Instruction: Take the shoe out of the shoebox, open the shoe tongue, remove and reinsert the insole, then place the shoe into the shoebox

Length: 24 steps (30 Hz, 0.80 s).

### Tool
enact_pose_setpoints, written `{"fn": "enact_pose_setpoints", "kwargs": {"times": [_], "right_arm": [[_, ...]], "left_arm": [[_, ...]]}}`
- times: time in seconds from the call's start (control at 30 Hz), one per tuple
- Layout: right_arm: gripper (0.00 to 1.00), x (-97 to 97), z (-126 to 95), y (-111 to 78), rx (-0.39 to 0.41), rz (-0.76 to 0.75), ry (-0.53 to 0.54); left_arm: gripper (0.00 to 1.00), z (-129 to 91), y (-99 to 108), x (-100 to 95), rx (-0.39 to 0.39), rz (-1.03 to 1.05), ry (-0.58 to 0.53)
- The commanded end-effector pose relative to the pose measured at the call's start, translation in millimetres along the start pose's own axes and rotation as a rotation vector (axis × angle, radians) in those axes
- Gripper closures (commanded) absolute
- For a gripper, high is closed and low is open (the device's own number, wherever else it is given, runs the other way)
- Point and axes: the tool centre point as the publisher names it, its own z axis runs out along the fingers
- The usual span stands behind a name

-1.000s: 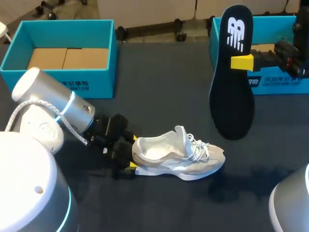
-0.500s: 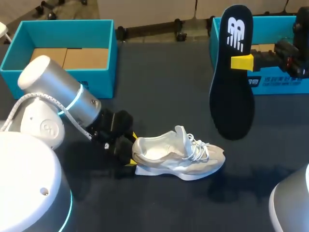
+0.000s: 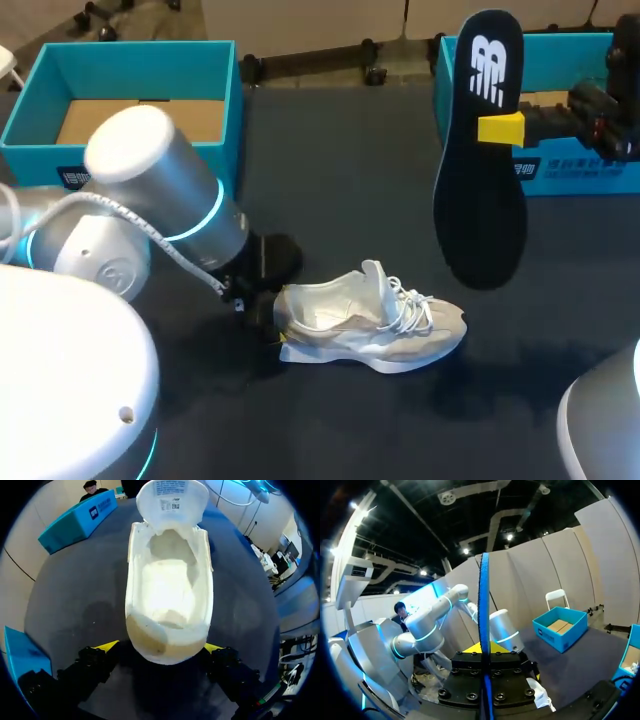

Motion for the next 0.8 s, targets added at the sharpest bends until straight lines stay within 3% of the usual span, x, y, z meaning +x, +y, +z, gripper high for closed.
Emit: {"fn": "enact_pose_setpoints", "kwargs": {"times": [0.03,0.53,0.8], "right_arm": [[1.0,-1.6,1.8,0.6,0.002,0.001,0.001],[1.0,-1.6,1.8,0.6,0.002,0.001,0.001],[1.0,-1.6,1.8,0.6,0.002,0.001,0.001]], "left_arm": [[0.0,-3.7,-5.4,-2.0,-0.17,0.0,0.009],[0.0,-13.7,-17.4,-1.4,-0.298,0.045,0.02],[0.0,-39.1,-26.9,1.8,-0.248,0.053,0.029]]}}
